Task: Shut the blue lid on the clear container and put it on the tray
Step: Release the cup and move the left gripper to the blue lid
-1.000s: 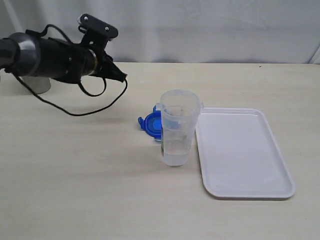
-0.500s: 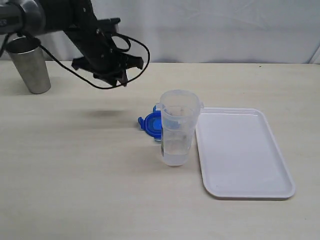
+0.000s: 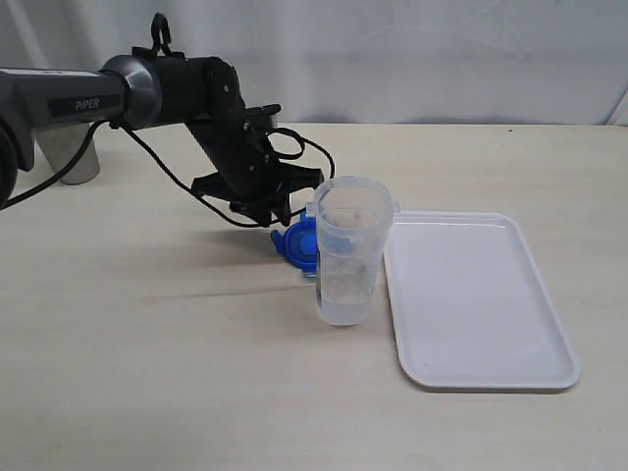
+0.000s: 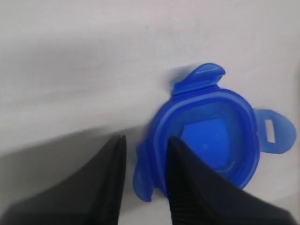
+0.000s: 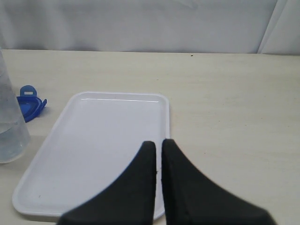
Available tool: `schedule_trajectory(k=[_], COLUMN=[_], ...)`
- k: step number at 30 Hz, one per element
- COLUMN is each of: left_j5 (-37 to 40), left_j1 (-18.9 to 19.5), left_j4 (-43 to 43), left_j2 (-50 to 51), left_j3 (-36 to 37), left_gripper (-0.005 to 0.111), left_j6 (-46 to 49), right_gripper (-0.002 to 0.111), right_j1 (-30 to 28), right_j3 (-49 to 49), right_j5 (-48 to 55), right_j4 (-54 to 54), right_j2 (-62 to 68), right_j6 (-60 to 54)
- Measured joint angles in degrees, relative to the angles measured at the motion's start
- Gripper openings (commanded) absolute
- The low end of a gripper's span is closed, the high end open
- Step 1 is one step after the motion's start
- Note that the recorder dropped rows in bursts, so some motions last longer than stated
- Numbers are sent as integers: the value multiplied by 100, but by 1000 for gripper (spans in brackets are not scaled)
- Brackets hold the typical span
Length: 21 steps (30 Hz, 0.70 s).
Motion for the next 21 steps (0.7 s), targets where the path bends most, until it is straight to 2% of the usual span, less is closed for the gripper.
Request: schedule_trajectory(k=[15,21], left_j5=[211,176], left_j1=[0,0], left_j4=[214,-64], left_j2=[171,196], left_j3=[0,0], left_gripper=[28,28], left_j6=[-483,-451], right_gripper=[5,5], right_j1=[0,0], right_j3=[0,0], right_j5=[0,0], right_j4=[0,0], right_j2=[0,0], right_j6=[0,0])
